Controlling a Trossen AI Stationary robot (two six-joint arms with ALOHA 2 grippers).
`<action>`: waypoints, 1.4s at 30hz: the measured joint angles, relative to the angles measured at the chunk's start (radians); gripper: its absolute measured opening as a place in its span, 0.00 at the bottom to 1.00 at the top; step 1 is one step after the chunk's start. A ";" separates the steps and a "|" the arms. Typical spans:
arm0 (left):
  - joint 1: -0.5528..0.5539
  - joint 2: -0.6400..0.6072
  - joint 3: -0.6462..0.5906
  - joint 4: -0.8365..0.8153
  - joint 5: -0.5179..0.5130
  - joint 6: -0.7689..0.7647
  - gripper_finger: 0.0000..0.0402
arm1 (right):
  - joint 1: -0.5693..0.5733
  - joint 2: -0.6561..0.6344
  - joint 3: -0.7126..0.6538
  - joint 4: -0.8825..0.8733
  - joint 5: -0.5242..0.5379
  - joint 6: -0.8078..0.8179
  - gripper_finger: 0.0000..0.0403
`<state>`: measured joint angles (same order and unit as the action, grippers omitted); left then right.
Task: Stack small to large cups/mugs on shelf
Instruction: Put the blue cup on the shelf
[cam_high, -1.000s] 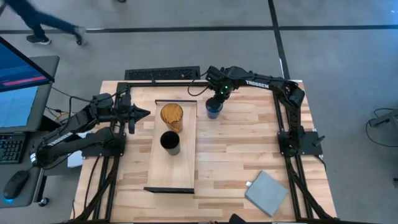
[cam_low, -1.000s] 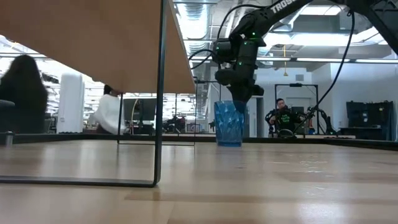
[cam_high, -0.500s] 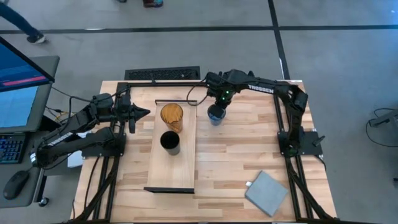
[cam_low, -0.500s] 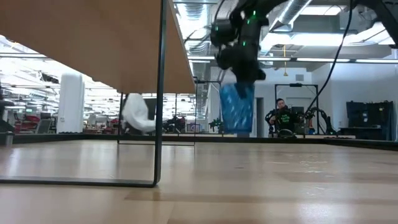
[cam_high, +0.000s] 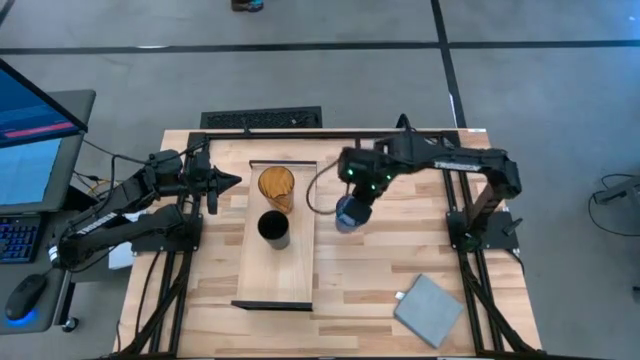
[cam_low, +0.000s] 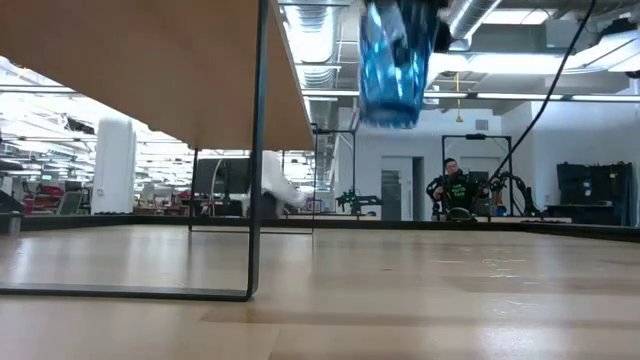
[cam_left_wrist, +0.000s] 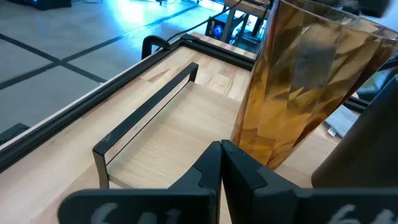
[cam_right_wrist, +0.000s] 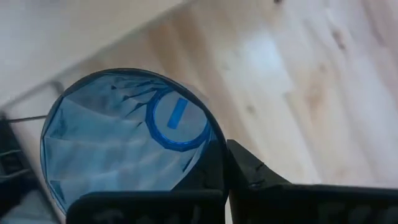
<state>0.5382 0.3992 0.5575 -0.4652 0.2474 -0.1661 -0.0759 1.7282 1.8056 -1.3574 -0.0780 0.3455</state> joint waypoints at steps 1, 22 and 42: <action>0.000 0.000 0.000 0.000 0.000 0.000 0.00 | 0.023 -0.007 0.007 0.005 0.000 0.025 0.03; 0.000 0.000 0.000 0.000 0.175 0.027 0.00 | 0.343 0.060 0.053 0.409 0.111 0.632 0.02; -0.002 -0.008 0.000 -0.080 0.211 0.087 0.00 | 0.392 0.396 0.539 0.071 0.119 0.617 0.02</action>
<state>0.5360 0.3914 0.5571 -0.5455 0.4588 -0.0790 0.3158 2.1238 2.3444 -1.2867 0.0413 0.9625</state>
